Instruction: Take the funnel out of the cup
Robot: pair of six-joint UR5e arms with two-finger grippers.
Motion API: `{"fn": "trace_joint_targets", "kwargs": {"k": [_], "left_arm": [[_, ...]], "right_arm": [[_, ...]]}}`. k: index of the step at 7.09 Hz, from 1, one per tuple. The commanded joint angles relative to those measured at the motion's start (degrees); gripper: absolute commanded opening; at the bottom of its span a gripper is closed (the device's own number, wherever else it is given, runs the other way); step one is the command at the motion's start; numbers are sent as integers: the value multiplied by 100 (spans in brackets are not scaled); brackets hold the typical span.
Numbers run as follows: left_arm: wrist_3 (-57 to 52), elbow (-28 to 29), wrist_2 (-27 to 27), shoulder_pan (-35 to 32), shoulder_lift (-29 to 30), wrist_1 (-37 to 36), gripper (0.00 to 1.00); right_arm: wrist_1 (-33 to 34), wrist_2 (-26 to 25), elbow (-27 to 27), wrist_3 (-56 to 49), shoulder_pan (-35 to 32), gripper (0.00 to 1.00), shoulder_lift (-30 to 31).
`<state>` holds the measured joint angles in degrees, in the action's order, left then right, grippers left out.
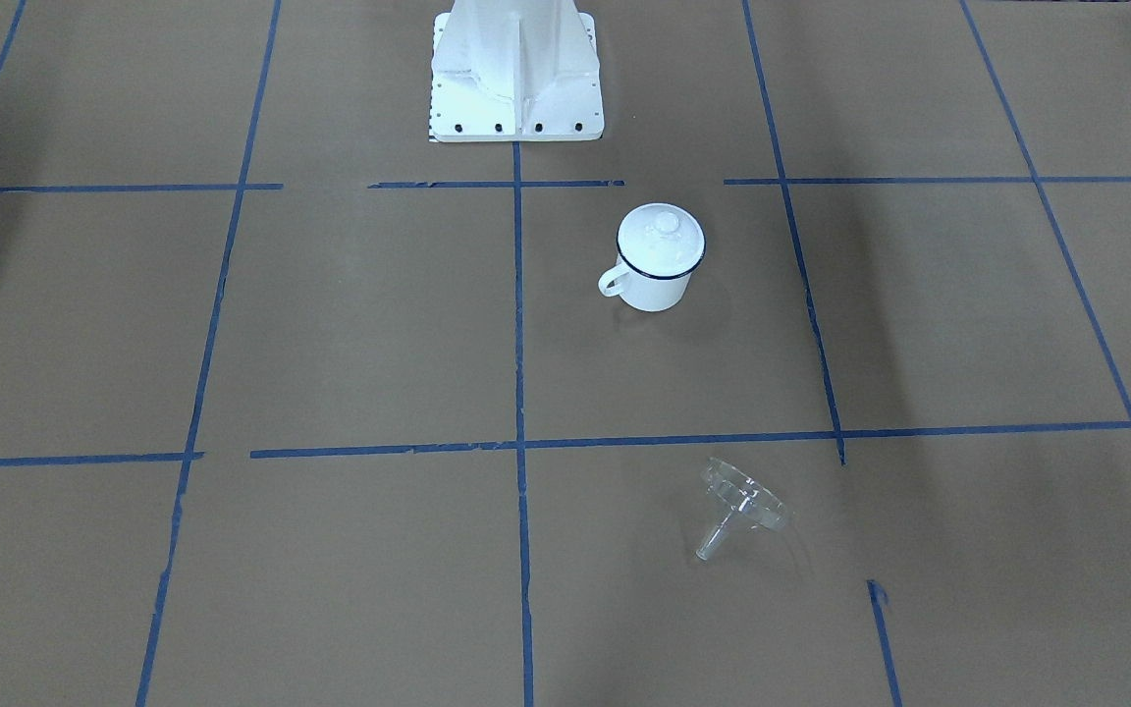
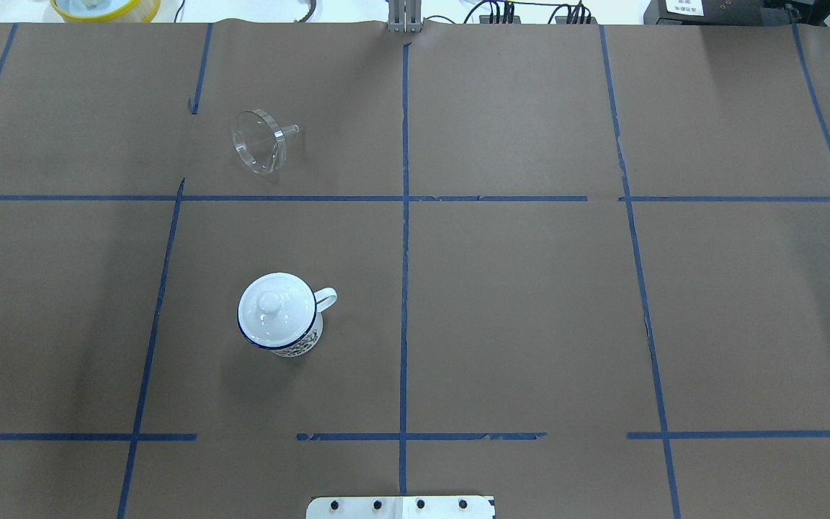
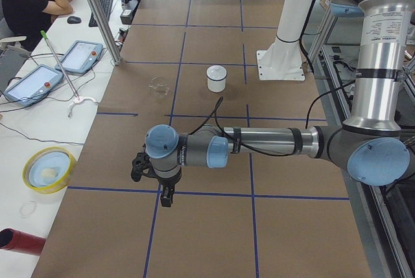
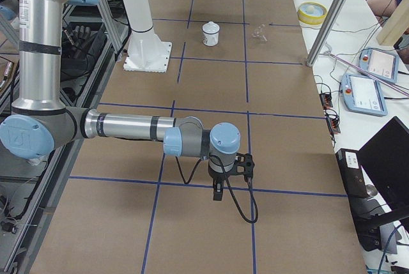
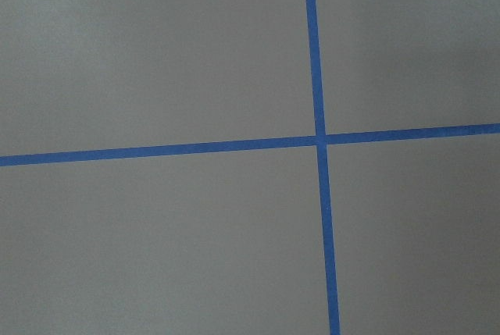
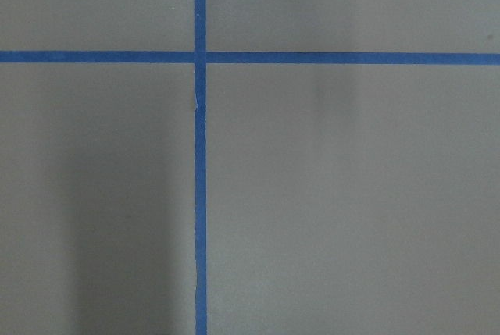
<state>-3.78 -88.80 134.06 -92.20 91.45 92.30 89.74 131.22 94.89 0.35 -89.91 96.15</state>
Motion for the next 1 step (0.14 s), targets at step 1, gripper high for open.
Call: {"fn": "trace_joint_targets", "kwargs": {"k": [1], "left_arm": [[0,-6,-2,9,31,-1,100]], "right_arm": [[0,0,3,0,0,100,0]]}}
